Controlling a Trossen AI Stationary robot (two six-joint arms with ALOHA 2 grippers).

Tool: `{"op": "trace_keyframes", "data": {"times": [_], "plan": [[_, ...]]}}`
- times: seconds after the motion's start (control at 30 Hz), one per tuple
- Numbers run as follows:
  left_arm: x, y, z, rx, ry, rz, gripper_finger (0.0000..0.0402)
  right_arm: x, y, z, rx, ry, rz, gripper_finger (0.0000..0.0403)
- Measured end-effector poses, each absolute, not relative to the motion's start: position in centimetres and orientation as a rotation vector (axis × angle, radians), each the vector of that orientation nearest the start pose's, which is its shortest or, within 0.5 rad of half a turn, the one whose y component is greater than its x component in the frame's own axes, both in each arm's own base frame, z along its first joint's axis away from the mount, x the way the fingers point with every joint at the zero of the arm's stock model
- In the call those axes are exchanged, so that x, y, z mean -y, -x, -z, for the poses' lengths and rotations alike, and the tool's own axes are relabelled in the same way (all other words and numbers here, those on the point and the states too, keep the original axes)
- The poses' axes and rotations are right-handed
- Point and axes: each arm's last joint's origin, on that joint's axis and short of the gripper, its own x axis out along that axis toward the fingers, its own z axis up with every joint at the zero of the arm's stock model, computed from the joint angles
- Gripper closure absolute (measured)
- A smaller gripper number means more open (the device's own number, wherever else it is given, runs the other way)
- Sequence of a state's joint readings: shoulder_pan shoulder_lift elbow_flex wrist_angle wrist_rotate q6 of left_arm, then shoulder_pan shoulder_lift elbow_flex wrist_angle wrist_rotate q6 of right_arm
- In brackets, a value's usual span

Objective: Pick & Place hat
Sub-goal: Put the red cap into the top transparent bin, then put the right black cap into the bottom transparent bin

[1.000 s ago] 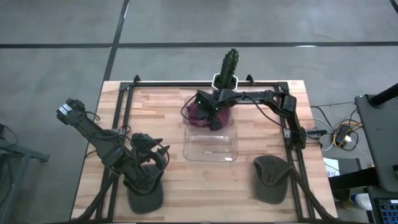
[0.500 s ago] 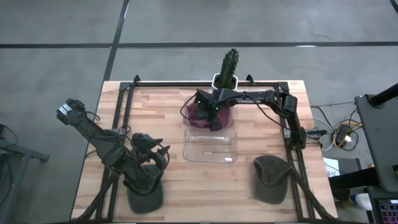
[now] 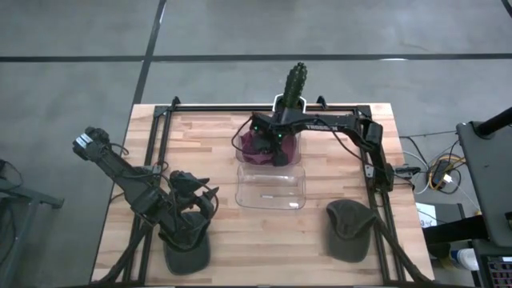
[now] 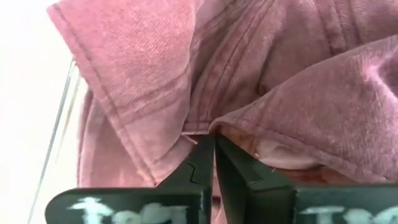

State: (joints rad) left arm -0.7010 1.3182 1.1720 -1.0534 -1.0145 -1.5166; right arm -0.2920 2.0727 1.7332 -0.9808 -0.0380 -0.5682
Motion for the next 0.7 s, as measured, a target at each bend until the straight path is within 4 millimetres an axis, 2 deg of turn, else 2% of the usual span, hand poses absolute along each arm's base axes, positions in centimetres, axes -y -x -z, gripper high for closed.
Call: {"op": "trace_keyframes", "data": {"times": [0.27, 0.47, 0.6, 0.7], "plan": [[13.4, -19.7, -30.6, -0.373, 0.516, -0.713, 0.0184, 12.1, -40.3, -23.8, -1.341, 0.266, -0.151, 0.039], [13.5, -19.8, -30.7, -0.373, 0.503, -0.696, 0.0184, 11.8, -40.1, -26.8, -1.349, 0.249, -0.14, 0.039], [13.5, -19.9, -30.7, -0.376, 0.492, -0.691, 0.0184, 10.5, -39.3, -29.6, -1.402, 0.198, -0.139, 0.039], [13.5, -19.9, -30.7, -0.38, 0.48, -0.688, 0.0184, 8.8, -38.2, -31.7, -1.442, 0.163, -0.137, 0.039]]}}
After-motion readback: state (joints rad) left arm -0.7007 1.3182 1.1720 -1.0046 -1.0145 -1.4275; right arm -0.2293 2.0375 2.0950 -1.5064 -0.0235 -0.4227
